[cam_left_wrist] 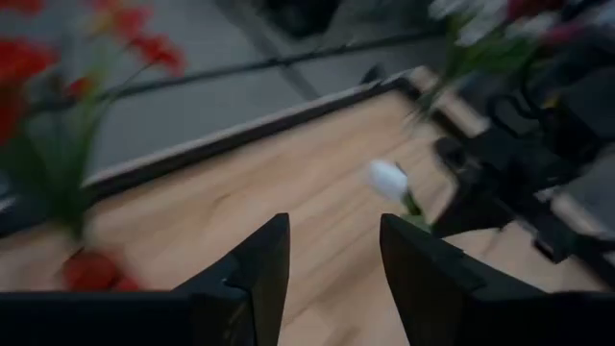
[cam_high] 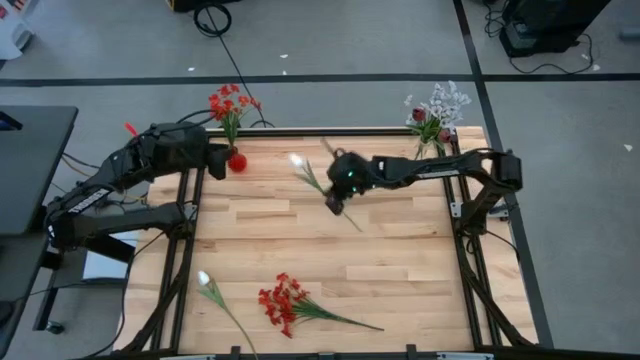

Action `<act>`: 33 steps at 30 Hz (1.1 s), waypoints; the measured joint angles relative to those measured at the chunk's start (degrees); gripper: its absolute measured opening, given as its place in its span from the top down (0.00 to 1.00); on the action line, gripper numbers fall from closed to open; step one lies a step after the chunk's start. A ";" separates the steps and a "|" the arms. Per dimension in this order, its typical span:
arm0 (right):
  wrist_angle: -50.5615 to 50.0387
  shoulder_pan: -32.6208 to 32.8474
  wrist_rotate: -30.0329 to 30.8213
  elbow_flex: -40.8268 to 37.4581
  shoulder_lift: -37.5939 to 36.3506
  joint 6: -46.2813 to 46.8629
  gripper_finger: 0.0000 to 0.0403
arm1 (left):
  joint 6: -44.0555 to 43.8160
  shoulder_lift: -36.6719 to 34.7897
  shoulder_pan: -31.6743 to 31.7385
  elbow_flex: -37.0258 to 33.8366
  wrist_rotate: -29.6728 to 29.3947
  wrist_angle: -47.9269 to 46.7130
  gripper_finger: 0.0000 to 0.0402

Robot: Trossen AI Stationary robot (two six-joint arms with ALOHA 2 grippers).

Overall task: Sort flowers into vase by color
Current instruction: Put the top white flower into the red vase

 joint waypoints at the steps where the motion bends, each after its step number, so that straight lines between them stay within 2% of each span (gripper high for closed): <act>1: 4.02 -0.26 0.03 0.00 -0.92 0.56 0.99 | 0.03 0.02 -0.95 -0.96 0.02 3.36 0.58; 7: 22.13 -1.31 -0.03 0.09 -4.81 2.29 1.00 | 0.50 1.03 -5.27 -7.90 0.01 25.38 0.58; 11: 27.66 -1.08 -1.39 0.09 -6.40 1.28 1.00 | 0.65 4.86 -7.11 -13.52 -0.12 41.81 0.58; 16: 28.85 -0.99 -1.35 0.13 -7.09 0.66 1.00 | 1.90 12.51 -10.42 -17.45 4.01 59.80 0.58; 22: 28.65 -0.95 -1.88 0.13 -7.07 -0.74 1.00 | 5.42 23.23 -12.94 -17.56 4.58 70.02 0.58; 25: 27.83 -0.94 -2.07 0.13 -7.07 -0.85 1.00 | 5.87 27.32 -13.56 -17.60 7.18 76.92 0.58; 27: 27.21 -0.94 -2.14 0.13 -7.07 -0.94 1.00 | 5.67 28.88 -13.58 -17.58 8.46 79.89 0.58; 33: 25.75 -0.94 -2.22 0.13 -7.07 -1.45 1.00 | 3.13 30.05 -12.70 -17.58 8.65 80.37 0.61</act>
